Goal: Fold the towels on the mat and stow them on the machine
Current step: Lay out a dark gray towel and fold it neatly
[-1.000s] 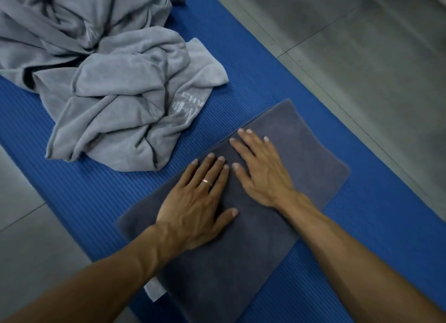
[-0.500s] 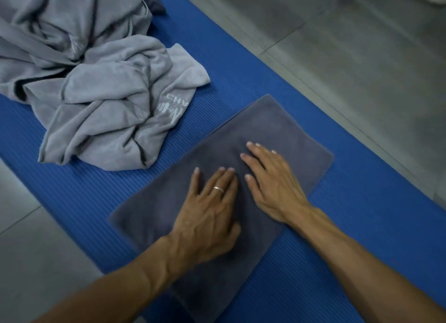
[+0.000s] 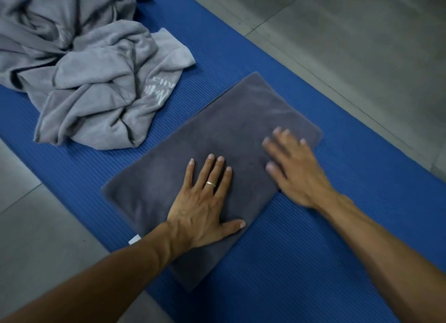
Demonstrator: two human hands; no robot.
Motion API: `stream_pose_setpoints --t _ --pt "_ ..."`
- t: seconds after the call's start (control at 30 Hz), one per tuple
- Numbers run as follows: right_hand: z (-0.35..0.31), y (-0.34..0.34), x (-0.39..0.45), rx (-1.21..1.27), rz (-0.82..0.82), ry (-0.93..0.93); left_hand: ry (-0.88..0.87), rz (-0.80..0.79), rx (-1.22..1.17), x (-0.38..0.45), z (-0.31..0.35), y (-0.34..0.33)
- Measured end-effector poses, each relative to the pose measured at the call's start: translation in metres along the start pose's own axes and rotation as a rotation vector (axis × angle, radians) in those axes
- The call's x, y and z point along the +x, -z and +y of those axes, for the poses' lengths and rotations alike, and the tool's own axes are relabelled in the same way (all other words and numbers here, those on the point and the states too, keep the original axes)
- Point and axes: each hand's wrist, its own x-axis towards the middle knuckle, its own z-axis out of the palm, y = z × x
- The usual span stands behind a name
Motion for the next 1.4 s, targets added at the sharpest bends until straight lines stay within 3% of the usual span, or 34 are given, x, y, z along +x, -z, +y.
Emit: stream_pose_setpoints --t 0.07,0.13,0.2,0.3,0.43,0.6,0.73,0.87,1.0,1.2,1.27,1.4 --pt "0.019 -0.008 -0.016 -0.063 -0.121 -0.002 0.000 -0.013 0.009 -0.004 0.003 -0.002" --pt "0.049 -0.003 -0.011 -0.039 -0.120 -0.207 -0.013 0.011 0.003 -0.010 0.009 -0.002" --pt "0.057 0.006 -0.006 -0.063 -0.103 -0.264 -0.083 0.070 -0.001 -0.018 0.020 0.000" --pt "0.030 0.008 -0.016 -0.045 0.085 -0.096 -0.168 0.152 -0.033 -0.032 0.033 0.002" --pt "0.006 -0.003 -0.046 -0.020 0.081 0.082 -0.094 0.130 -0.047 -0.048 0.035 0.010" --pt "0.007 -0.003 -0.053 -0.019 0.085 0.160 0.202 0.110 -0.324 -0.050 0.018 0.041" --pt "-0.004 0.001 -0.027 -0.040 0.171 0.110 0.189 0.092 -0.494 -0.051 -0.002 0.048" --pt "-0.006 0.031 -0.009 -0.160 0.018 0.008 0.173 0.045 -0.540 -0.055 -0.002 0.052" --pt "0.011 0.050 -0.043 -0.243 -0.130 0.040 0.087 -0.092 -0.668 -0.057 0.005 0.066" --pt "0.015 0.085 -0.094 -0.242 -0.561 -0.127 -0.076 -0.358 -0.739 -0.062 0.028 0.077" --pt "0.012 0.093 -0.094 -0.222 -0.578 -0.161 -0.082 -0.354 -0.691 -0.061 0.028 0.081" --pt "0.013 0.100 -0.075 -0.178 -0.382 -0.192 0.054 -0.219 -0.470 -0.062 0.010 0.077"
